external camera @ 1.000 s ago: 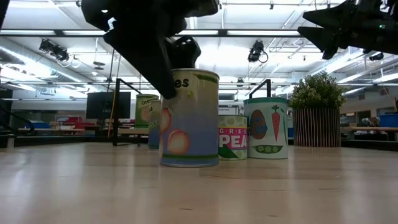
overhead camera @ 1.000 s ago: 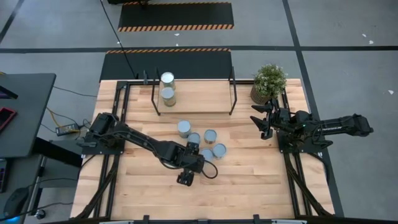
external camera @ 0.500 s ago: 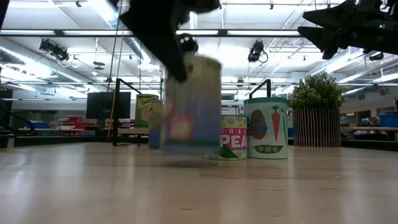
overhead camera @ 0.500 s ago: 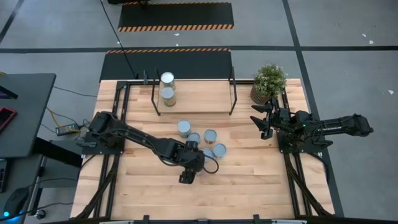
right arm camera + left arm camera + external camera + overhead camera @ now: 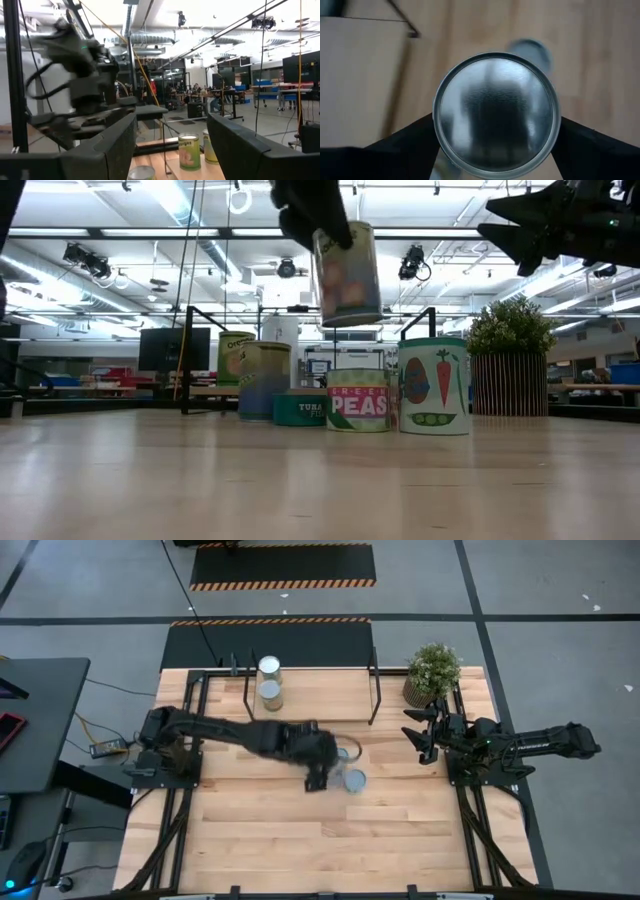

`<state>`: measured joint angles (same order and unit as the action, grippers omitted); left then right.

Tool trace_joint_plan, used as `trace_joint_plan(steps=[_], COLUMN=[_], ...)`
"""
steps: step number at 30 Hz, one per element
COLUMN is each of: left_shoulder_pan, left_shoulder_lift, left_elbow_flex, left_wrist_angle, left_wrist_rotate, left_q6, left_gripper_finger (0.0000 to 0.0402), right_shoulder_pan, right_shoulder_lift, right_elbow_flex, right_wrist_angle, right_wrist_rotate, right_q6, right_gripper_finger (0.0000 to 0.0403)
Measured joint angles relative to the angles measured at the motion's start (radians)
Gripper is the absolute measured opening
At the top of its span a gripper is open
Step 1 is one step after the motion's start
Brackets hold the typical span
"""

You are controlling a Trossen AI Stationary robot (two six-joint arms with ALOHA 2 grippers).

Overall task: Pick and place cans onto a shelf
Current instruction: Put the canned peaches on the shelf

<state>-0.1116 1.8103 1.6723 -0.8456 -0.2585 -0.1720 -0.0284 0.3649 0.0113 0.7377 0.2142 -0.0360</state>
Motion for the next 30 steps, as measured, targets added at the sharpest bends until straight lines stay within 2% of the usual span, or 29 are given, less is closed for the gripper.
trace_joint_plan(steps=[8, 16, 20, 25, 30], left_shoulder_pan=[0.2, 0.421, 0.501, 0.567, 0.573], left_shoulder_lift=[-0.007, -0.005, -0.005, 0.004, 0.033], left_elbow_flex=[-0.001, -0.102, -0.109, -0.109, -0.109], left_wrist_angle=[-0.091, -0.05, -0.027, -0.012, 0.007], left_wrist_rotate=[-0.144, -0.139, -0.079, 0.052, 0.066], left_q6=[-0.001, -0.027, 0.006, 0.028, 0.079], left_gripper_finger=[0.0327, 0.0327, 0.0327, 0.0327, 0.0328], right_shoulder_pan=[0.0, 0.0, 0.0, 0.0, 0.0], right_shoulder_lift=[0.003, 0.003, 0.003, 0.003, 0.003], right_elbow_flex=[0.0, 0.0, 0.0, 0.0, 0.0], right_wrist_angle=[0.009, 0.01, 0.01, 0.01, 0.01], right_wrist_rotate=[0.0, 0.0, 0.0, 0.0, 0.0], right_q6=[-0.002, -0.005, -0.01, -0.011, -0.011], right_gripper_finger=[0.025, 0.025, 0.025, 0.025, 0.025])
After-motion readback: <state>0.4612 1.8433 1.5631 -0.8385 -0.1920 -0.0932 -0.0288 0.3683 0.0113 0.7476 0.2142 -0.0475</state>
